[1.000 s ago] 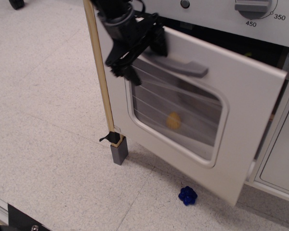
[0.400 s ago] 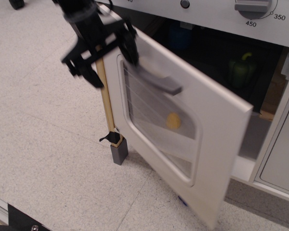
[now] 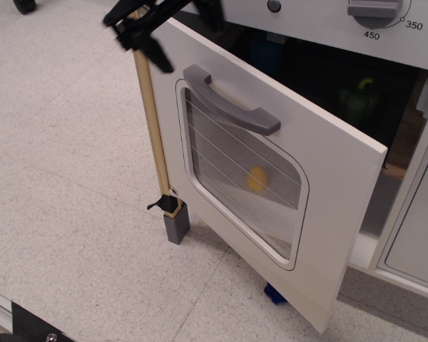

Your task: Open oven

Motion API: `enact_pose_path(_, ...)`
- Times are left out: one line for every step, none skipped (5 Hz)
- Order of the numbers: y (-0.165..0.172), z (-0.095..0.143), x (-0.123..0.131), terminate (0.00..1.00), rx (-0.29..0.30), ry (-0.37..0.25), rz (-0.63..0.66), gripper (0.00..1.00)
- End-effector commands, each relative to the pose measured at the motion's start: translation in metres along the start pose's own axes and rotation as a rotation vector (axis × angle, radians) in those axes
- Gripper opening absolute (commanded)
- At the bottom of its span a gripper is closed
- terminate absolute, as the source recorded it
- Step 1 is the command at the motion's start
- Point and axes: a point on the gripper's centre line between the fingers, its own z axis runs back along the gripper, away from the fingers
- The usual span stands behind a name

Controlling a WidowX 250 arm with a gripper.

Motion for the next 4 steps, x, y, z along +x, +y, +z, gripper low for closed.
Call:
enact_pose_path(-0.025,-0.024,-0.033,0.00,0.112,0.023,0.081,1.00)
enact_pose_path(-0.017,-0.039,-0.052,0.00,0.149,-0.040,0.078,1.00)
enact_pose_path(0.000,-0.047,-0.052,0.00,0.195,-0.068,0.070,1.00)
enact_pose_path(0.020,-0.054,-0.044,0.00,0.221,-0.092,0.051,1.00)
